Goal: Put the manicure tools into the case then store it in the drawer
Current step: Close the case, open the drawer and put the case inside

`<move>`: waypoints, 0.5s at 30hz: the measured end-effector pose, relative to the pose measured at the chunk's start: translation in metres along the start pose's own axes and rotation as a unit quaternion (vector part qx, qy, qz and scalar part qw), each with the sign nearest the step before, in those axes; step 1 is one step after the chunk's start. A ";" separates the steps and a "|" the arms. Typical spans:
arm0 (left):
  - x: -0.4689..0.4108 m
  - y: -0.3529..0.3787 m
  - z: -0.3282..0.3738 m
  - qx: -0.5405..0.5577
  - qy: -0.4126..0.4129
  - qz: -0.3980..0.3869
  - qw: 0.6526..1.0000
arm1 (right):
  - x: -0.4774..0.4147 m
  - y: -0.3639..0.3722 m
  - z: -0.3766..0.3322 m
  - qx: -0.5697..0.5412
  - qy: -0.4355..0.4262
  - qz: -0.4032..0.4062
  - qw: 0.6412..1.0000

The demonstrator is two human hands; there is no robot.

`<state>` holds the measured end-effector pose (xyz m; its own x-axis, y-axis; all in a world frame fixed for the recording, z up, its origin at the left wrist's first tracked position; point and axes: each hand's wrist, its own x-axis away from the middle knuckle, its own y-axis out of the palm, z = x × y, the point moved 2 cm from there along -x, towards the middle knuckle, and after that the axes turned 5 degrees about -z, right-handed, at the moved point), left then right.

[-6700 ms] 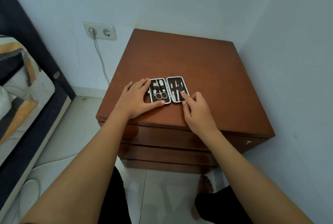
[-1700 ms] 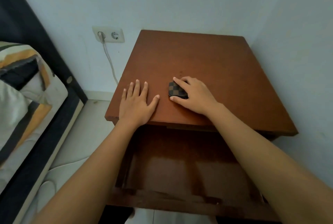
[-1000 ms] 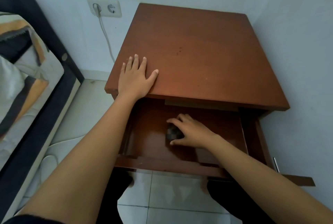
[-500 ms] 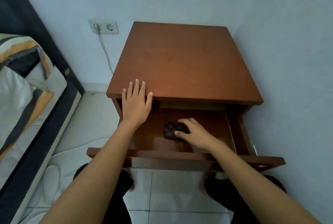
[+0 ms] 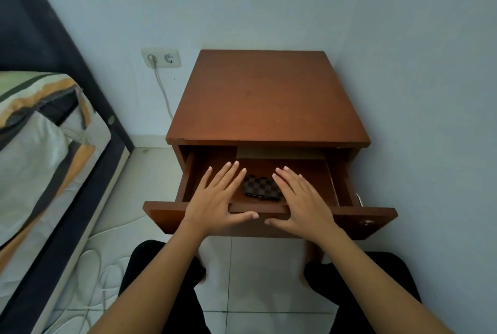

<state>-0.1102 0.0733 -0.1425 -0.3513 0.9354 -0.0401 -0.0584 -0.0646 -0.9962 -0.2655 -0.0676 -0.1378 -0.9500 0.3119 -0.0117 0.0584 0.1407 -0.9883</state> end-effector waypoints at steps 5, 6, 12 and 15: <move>-0.025 -0.001 -0.008 -0.004 -0.014 0.035 0.999 | -0.027 -0.001 0.011 0.031 0.026 0.013 0.999; -0.031 -0.001 -0.011 -0.008 -0.018 0.040 0.999 | -0.033 -0.002 0.014 0.036 0.030 0.017 0.999; -0.072 0.004 -0.028 -0.039 -0.034 0.076 0.996 | -0.072 -0.004 0.035 0.066 0.036 0.044 0.996; -0.089 0.006 -0.035 -0.034 -0.036 0.095 0.994 | -0.091 -0.004 0.045 0.056 0.026 0.059 0.996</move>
<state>-0.0466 0.0022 -0.1474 -0.4151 0.8814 -0.2257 0.0788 -0.2123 -0.9740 -0.1934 -0.1389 -0.1392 -0.9211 0.3691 -0.1237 0.1313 -0.0046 -0.9913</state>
